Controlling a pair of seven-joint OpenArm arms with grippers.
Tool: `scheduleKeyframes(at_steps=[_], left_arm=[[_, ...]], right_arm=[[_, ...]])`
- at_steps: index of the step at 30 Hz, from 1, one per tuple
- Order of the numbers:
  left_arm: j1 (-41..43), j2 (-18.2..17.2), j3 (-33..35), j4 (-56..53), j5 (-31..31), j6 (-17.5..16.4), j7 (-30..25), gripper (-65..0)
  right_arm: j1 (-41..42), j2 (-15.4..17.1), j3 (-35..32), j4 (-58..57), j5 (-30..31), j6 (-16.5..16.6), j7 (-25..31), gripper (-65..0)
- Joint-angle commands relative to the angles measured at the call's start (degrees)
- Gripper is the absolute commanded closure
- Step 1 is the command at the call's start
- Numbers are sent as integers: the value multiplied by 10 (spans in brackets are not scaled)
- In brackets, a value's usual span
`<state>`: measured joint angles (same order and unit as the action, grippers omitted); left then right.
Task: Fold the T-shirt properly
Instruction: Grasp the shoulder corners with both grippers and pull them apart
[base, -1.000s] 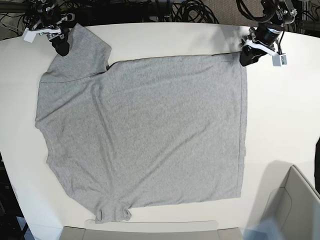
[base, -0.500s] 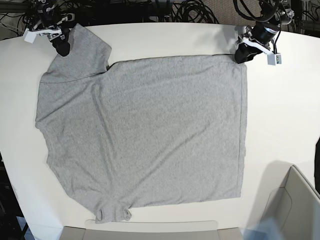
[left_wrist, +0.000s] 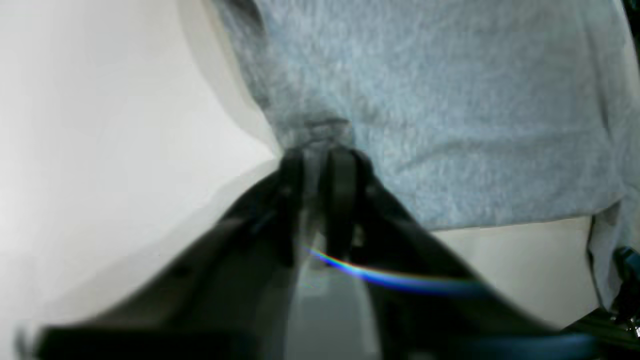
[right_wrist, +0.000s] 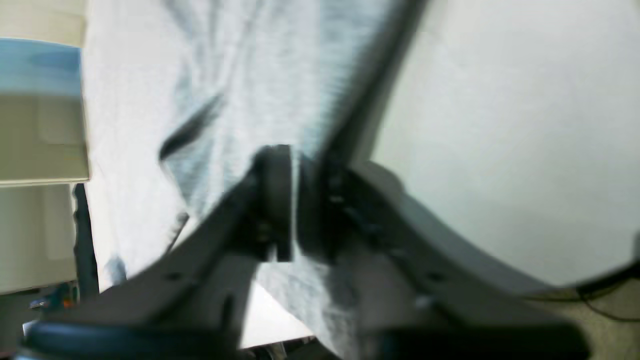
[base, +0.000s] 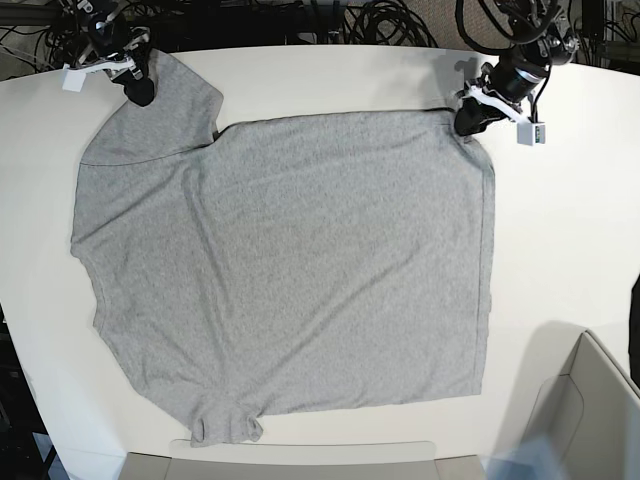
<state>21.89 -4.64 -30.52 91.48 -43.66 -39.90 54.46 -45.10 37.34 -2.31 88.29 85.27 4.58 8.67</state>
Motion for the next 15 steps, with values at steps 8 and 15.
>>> scheduleKeyframes(at_steps=[8,15], left_arm=[[6,-1,-65,6,-6,-1,3,0],[17,-4,-99,6,-6,-1,8,0]], right_arm=[[-31,30,13,4,-3,-9,-7,0],[-59,25,44,5,-3,-5,-7,0]])
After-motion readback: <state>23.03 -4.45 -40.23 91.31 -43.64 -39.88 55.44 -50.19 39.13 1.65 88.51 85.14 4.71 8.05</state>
